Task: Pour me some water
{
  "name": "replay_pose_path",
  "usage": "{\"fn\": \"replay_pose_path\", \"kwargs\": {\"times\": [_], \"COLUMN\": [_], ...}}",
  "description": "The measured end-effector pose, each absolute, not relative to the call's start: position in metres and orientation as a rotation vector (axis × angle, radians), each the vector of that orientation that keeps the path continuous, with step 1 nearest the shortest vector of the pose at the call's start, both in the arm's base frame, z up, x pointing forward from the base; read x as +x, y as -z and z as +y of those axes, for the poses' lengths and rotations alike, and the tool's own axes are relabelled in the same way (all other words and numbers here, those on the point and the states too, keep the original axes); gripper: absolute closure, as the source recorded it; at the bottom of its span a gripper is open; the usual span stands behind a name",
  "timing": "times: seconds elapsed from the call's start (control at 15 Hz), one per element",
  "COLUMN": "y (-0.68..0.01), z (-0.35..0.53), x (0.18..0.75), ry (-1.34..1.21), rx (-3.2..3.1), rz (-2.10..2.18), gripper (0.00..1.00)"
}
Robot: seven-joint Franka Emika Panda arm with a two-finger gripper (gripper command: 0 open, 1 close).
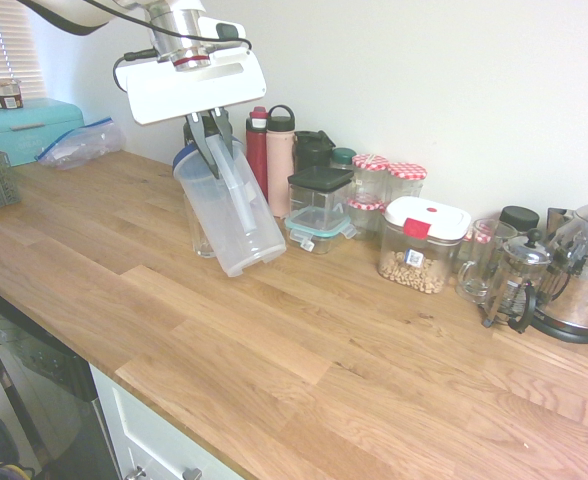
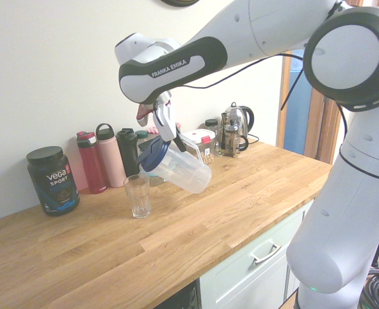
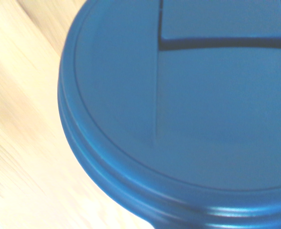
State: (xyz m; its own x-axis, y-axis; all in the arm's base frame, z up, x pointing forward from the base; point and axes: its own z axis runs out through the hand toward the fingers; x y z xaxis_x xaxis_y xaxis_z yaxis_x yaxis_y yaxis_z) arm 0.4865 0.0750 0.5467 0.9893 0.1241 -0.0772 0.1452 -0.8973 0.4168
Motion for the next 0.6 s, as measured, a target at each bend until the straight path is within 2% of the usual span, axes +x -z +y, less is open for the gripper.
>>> {"fn": "replay_pose_path", "kwargs": {"times": [0.6], "y": [-0.53], "z": [0.105], "x": [0.537], "ry": [0.147], "rx": [2.564], "rz": [0.24], "gripper": [1.0]}}
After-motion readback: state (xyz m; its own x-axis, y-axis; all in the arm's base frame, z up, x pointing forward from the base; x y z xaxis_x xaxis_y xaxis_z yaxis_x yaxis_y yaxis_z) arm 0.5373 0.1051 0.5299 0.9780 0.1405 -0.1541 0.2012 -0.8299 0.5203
